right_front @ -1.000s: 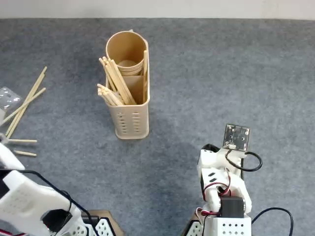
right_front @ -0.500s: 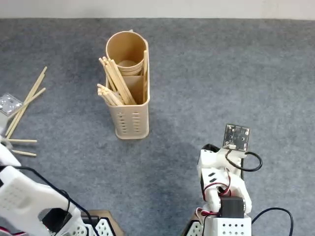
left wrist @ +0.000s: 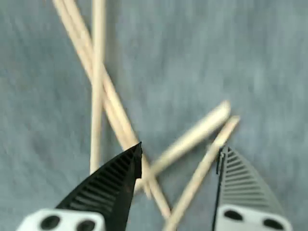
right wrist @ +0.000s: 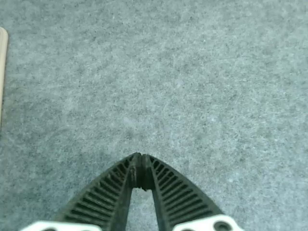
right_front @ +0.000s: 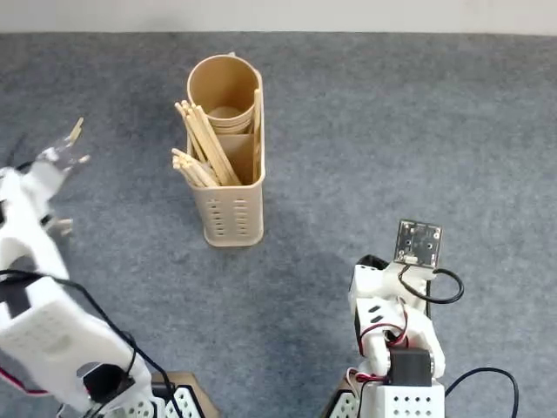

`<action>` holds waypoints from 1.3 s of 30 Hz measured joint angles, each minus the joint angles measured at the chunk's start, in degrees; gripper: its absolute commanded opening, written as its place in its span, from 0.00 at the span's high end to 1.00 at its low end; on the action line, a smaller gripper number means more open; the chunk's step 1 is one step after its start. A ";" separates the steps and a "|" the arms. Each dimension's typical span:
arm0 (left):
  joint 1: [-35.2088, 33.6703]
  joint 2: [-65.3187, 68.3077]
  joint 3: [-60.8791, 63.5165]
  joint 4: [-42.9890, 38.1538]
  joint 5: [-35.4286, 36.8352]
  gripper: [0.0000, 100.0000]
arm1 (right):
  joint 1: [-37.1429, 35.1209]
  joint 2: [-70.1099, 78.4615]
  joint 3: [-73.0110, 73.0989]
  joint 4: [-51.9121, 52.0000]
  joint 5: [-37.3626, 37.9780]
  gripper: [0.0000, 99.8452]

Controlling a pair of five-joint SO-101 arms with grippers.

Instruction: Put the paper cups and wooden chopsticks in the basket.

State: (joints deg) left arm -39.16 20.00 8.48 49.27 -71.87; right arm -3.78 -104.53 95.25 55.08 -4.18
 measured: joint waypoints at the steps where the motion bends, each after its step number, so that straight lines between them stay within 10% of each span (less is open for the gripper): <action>1: 1.67 0.00 0.00 -0.53 2.11 0.75 | 0.00 0.00 0.00 0.00 0.00 1.00; 9: 9.49 0.18 -1.93 -1.67 17.41 0.75 | 0.00 0.00 0.00 0.00 0.00 1.00; 18: -1.41 0.18 -14.33 16.26 4.57 0.73 | 0.00 0.00 0.00 0.00 0.00 1.00; 39: -7.38 24.18 -35.78 18.55 -1.05 0.73 | 0.00 0.00 0.00 0.00 0.00 1.00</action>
State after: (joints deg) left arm -46.55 44.18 -27.30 67.82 -72.92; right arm -3.78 -104.53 95.25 55.08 -4.18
